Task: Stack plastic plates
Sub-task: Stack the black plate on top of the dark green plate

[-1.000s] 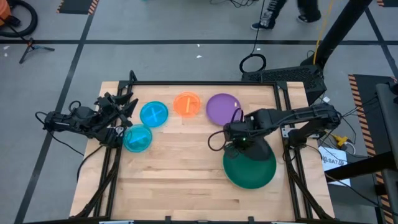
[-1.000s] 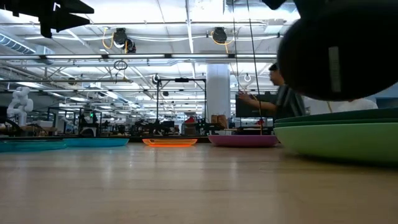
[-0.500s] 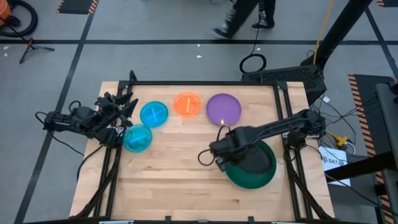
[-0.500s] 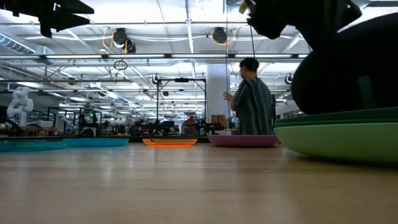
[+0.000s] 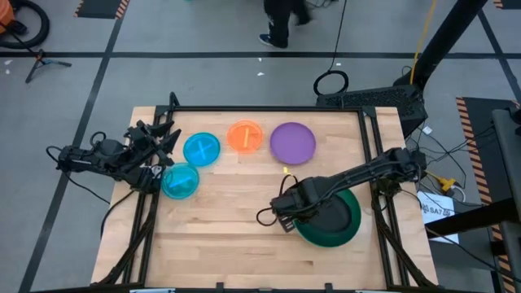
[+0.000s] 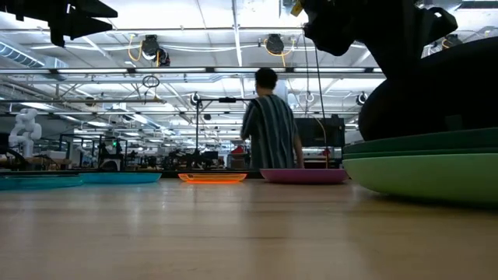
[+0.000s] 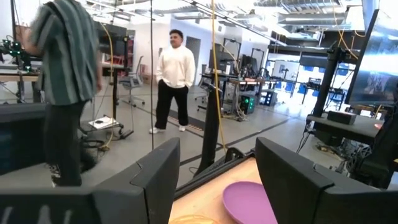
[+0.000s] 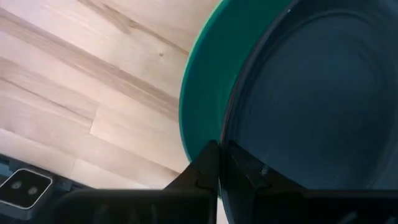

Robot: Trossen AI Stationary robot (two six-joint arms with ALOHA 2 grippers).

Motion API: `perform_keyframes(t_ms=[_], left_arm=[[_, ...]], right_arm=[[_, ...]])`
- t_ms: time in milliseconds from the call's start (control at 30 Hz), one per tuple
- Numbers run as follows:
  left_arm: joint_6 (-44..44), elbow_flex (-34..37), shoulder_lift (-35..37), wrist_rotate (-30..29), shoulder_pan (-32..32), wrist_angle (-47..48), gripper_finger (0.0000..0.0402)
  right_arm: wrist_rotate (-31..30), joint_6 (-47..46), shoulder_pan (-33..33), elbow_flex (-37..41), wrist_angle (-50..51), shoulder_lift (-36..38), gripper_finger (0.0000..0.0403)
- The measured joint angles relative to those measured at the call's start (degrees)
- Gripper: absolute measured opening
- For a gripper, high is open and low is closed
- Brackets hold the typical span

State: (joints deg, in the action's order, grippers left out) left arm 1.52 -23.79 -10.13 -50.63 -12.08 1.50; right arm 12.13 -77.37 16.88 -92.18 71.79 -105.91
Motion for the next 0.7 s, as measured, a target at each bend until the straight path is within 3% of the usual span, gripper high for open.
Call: perform_keyframes(t_ms=[167, 500, 700], left_arm=[[0.00, 0.00, 0.00, 0.00, 0.00, 0.00, 0.0214], [0.02, 0.00, 0.00, 0.00, 0.00, 0.00, 0.0214], [0.04, 0.00, 0.02, 0.00, 0.00, 0.00, 0.0214]], right_arm=[[-0.07, 0.99, -0.28, 0.00, -0.02, 0.00, 0.0014], [-0.40, 1.97, -0.68, 0.02, -0.20, 0.00, 0.0104], [-1.46, 3.50, -1.05, 0.02, -0.21, 0.01, 0.0127]])
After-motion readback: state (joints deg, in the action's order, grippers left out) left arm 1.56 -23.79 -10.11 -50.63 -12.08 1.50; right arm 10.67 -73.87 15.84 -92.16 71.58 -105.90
